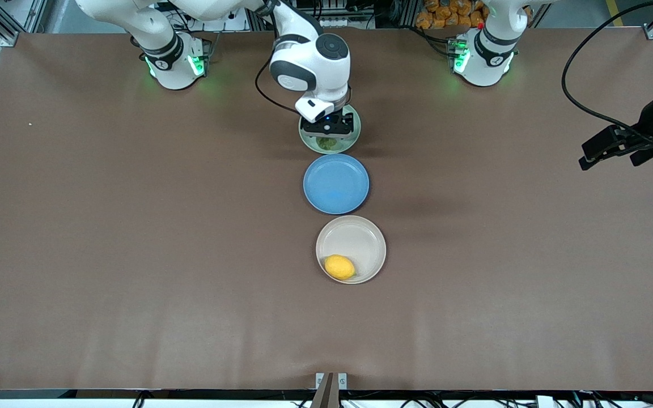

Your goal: Place lemon and lettuce in plates

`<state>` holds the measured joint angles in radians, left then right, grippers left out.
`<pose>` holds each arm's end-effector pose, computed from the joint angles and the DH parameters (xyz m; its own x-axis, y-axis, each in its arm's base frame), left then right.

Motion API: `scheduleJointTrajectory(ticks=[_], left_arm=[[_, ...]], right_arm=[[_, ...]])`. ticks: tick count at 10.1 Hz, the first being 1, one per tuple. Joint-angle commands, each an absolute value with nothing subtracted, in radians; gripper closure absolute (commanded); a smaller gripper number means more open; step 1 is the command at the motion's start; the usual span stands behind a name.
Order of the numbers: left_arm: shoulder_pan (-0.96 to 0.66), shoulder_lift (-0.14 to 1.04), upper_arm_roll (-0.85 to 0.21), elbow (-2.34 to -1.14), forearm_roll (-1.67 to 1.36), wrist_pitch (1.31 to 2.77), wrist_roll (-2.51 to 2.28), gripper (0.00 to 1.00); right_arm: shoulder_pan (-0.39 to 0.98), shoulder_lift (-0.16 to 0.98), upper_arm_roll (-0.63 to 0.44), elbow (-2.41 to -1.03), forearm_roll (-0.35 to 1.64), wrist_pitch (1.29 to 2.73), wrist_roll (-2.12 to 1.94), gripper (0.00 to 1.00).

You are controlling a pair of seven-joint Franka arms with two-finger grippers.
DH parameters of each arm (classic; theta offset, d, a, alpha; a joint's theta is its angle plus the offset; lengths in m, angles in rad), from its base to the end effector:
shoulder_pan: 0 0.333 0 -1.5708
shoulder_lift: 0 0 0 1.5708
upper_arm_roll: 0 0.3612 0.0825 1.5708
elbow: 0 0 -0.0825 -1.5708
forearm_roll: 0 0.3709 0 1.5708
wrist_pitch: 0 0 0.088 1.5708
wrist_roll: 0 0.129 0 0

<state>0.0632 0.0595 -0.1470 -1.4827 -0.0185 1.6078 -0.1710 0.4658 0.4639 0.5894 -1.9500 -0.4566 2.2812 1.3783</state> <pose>0.5663 -0.0469 0.6592 0.9942 0.0887 0.0606 0.0865 -0.9955 0.0381 0.3411 0.5184 0.3000 0.9955 -0.0588 0.0740 -0.0626 -0.9967 0.0508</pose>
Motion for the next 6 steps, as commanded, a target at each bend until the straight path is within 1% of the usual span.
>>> scheduleJointTrajectory(ticks=[1, 3, 5, 6], left_arm=[[0.058, 0.061, -0.150, -1.485, -0.002, 1.615, -0.149, 0.00], [0.052, 0.061, -0.166, -1.485, 0.003, 1.615, -0.156, 0.00], [0.054, 0.061, -0.167, -1.485, 0.020, 1.615, -0.156, 0.00], [0.054, 0.060, -0.167, -1.485, 0.023, 1.615, -0.156, 0.00]], right_arm=[[0.362, 0.382, 0.614, -1.980, -0.430, 2.264, 1.298, 0.00], [0.273, 0.350, 0.614, -1.971, -0.326, 2.225, 1.134, 0.00], [0.168, 0.354, 0.614, -1.925, -0.295, 2.130, 1.010, 0.00], [0.116, 0.354, 0.614, -1.913, -0.282, 2.108, 0.943, 0.00]])
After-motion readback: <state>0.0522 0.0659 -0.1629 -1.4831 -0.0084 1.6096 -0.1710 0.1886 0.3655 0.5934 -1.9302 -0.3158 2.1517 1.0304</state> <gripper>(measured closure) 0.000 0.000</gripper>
